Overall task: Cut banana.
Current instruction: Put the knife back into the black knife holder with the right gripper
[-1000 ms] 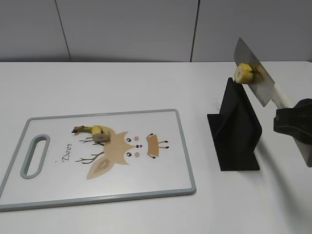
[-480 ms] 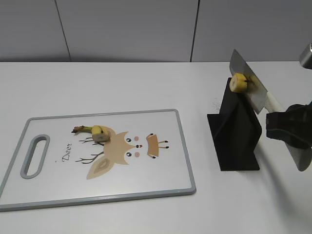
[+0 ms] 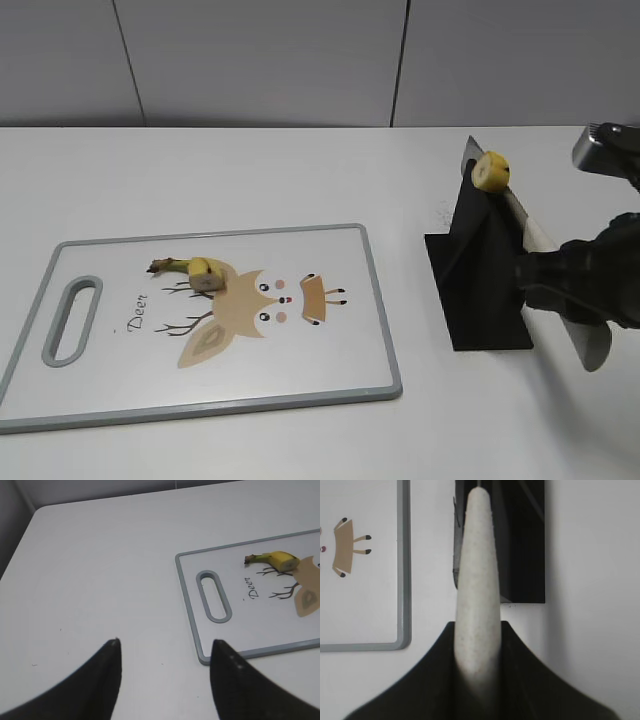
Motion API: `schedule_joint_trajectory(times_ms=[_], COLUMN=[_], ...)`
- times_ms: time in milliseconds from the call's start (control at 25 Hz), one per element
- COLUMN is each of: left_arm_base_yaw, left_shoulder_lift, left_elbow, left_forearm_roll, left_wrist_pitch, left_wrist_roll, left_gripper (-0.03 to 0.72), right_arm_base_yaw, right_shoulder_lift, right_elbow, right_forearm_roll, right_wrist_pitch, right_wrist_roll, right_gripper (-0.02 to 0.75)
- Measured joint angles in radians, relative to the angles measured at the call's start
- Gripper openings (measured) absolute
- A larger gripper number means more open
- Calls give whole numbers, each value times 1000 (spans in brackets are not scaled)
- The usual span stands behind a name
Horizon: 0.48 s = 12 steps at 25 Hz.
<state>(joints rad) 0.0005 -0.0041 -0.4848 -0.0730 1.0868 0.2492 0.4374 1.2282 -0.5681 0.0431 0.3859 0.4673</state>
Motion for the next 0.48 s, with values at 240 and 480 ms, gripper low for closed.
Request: schedule_joint_trajectory(times_ms=[240,480], left_arm_base_yaw=[0,0], left_shoulder_lift=[0,0], left_elbow=[0,0], left_forearm_roll=[0,0], left_wrist_pitch=[0,0], left_wrist_roll=[0,0], left_gripper=[535,535], right_arm_base_yaw=[0,0], right_shoulder_lift=[25,31], right_elbow=[-2,-2], right_forearm_roll=[0,6], right_wrist_pitch=[-12,39], right_wrist_roll=[-7,-15], right_gripper=[173,332])
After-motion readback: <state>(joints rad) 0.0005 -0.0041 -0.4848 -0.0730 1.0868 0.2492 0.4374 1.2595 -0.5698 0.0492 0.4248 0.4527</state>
